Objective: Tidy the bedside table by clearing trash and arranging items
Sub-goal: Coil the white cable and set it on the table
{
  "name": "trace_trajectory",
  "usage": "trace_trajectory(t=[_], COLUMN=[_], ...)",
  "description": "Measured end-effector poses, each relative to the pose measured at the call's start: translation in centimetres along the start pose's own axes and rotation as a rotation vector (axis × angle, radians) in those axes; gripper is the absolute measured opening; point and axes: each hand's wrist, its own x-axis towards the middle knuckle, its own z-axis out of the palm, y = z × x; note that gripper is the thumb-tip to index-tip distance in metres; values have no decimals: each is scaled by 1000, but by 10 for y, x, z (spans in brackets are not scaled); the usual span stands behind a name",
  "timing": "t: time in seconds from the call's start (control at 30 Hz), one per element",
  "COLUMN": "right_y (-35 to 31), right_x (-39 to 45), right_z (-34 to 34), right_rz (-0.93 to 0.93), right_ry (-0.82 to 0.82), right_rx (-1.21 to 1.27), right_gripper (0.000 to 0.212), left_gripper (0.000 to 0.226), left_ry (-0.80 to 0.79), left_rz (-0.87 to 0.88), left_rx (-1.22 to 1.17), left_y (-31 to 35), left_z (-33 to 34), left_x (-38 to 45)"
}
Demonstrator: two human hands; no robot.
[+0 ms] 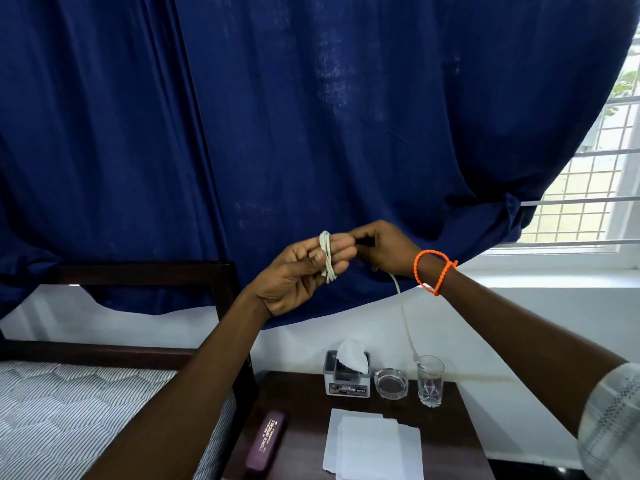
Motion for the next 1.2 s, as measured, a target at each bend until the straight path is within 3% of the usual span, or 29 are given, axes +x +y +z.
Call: trace_trajectory(t=[0.07, 0.23, 0.4, 0.57, 0.7, 0.93, 1.2], right_y=[-4, -10, -19, -18, -19, -17, -21], right_x=[-6, -13, -17, -15, -9, -1, 9], right_z=[7, 27, 29, 28, 17, -7, -37], right_rz=[33, 99, 133, 141, 21, -72, -129], right_ry=[-30, -135, -246, -297, -327, -309, -221], right_rx=[1, -9, -74, -142, -360, -448, -382], right_gripper=[23, 22, 26, 15, 16, 15, 12], left_gripper=[40, 50, 95, 109, 107, 121, 98], left_ry=[92, 221, 278, 419, 402, 353, 277], left_rz=[99, 211, 142, 24, -85, -168, -280], left_rx=[-12, -60, -276, -29, 222, 332, 489], left_y=[-3, -9, -7, -7, -11, -16, -16], left_z=[-1, -1, -6, -11, -15, -26, -14], left_x=[5, 15, 18, 25, 25, 19, 9])
